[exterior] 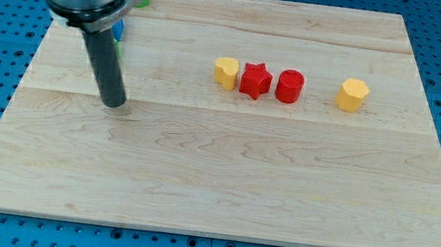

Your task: Move the yellow heart to the top of the red star

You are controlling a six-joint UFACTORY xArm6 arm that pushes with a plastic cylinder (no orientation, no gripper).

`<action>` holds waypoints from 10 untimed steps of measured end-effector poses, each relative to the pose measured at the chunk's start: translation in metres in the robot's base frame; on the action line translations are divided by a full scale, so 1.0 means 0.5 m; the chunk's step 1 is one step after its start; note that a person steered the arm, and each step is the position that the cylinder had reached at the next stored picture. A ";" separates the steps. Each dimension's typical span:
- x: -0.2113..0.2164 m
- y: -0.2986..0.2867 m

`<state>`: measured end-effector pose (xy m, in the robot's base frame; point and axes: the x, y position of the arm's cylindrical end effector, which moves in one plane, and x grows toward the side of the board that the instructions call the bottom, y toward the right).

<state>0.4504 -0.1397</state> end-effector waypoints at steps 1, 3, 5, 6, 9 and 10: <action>-0.001 0.073; -0.016 0.124; -0.082 0.249; -0.163 0.241; -0.259 0.434; -0.289 0.497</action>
<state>0.3059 0.1091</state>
